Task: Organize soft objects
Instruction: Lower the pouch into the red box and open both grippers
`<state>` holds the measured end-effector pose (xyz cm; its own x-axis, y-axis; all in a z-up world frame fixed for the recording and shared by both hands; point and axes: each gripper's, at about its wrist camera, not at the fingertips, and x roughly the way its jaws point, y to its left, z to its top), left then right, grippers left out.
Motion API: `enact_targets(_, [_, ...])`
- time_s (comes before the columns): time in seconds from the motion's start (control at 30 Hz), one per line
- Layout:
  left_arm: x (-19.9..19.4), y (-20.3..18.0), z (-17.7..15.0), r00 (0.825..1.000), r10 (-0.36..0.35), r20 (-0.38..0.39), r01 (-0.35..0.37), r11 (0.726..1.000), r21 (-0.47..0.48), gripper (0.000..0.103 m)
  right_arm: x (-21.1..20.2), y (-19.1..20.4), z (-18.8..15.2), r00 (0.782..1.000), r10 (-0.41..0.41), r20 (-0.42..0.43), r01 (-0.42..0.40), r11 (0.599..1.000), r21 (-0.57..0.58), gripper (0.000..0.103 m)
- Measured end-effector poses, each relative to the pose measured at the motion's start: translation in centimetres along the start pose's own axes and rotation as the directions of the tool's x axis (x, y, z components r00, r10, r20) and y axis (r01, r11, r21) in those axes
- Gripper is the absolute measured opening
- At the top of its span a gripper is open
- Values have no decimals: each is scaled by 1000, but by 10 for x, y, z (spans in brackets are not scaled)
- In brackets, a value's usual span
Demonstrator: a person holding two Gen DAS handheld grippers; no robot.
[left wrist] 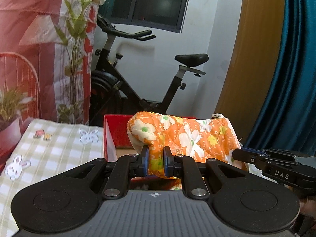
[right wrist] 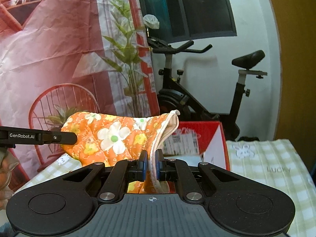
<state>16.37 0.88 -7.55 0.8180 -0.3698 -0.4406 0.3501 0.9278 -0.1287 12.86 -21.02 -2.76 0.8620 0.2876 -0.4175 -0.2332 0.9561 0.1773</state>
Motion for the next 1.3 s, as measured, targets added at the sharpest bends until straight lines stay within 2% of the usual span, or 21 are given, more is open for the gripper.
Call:
enact_targets(0.2, [23,5,19,1000,-7,-4,7,1000,-11,15,26,-14,20,1000,-5,-11,5,1000,-3,8])
enact_targets(0.57, [65,13,34,999,3,-32,-4,999,-34,15,76,-33,37,999,-28,-44,27,1000,-12,8])
enact_targets(0.77, [90,17,38,999,20,-41,-21,999,-37,15,105,-44,39,997,-49,-58,49,999,-14,8])
enact_targets(0.93, [115,21,35,995,21,-93,-24,999,-30,15,130,-50,32,993,-63,-100,61,998,-16,8])
enact_targets(1.1, [142,22,24,979,20,-202,-21,1000,-6,15,151,-57,14,976,-63,-206,67,998,12,8])
enact_targets(1.3, [161,22,10,943,-1,-333,-2,1000,-10,15,170,-55,-6,950,-44,-308,65,996,59,8])
